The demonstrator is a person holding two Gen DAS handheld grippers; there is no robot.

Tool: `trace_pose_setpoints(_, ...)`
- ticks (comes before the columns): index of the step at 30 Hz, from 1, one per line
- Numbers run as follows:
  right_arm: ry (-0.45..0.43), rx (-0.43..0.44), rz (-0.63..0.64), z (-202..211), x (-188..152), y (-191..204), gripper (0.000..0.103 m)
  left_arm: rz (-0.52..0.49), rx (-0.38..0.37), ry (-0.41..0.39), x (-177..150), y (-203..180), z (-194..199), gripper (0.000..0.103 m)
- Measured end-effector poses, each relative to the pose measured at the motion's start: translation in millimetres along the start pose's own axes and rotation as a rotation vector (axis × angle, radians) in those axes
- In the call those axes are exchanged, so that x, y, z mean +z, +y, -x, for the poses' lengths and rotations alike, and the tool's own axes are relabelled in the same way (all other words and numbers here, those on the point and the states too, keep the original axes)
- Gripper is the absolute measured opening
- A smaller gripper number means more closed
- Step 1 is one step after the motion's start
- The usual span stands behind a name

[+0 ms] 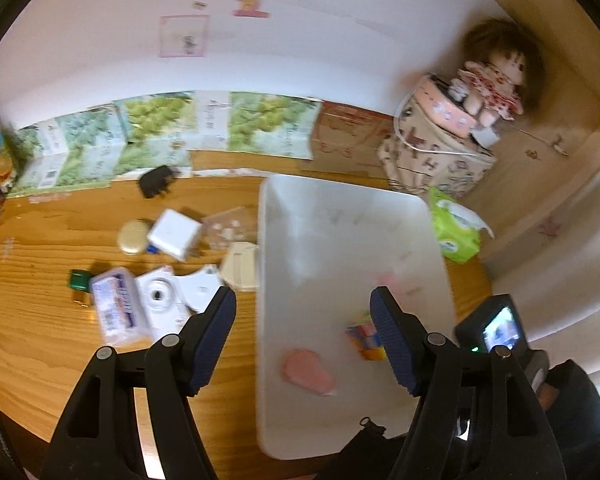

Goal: Organize rigid objects
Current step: 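Open the left gripper to drop the cube into the tray, then move the left gripper to the clear plastic box on the table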

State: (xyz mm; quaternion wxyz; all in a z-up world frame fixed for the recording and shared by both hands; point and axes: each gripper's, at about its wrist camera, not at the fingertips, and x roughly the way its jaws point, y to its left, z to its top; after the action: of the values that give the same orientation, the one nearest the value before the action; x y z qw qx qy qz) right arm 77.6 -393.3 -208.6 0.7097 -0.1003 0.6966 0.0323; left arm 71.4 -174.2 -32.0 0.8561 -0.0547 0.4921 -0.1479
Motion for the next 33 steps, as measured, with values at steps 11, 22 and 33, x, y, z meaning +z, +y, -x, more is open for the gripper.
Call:
trace_pose_setpoints(11, 0.019, 0.009, -0.171, -2.3, 10.8, -23.1, 0.014, 0.035, 0.097, -0.014, 6.1, 77.5, 14.8, 0.073)
trace_pose_setpoints(22, 0.029, -0.021, -0.277, 1.1, 14.7, -37.8, 0.014, 0.071, 0.129, 0.022, 4.6, 129.8, 9.3, 0.073)
trace_pose_setpoints(33, 0.024, -0.059, -0.376, 3.5, 7.0, -39.1, 0.014, 0.116, 0.161, 0.114, -3.9, 177.6, -15.7, 0.073)
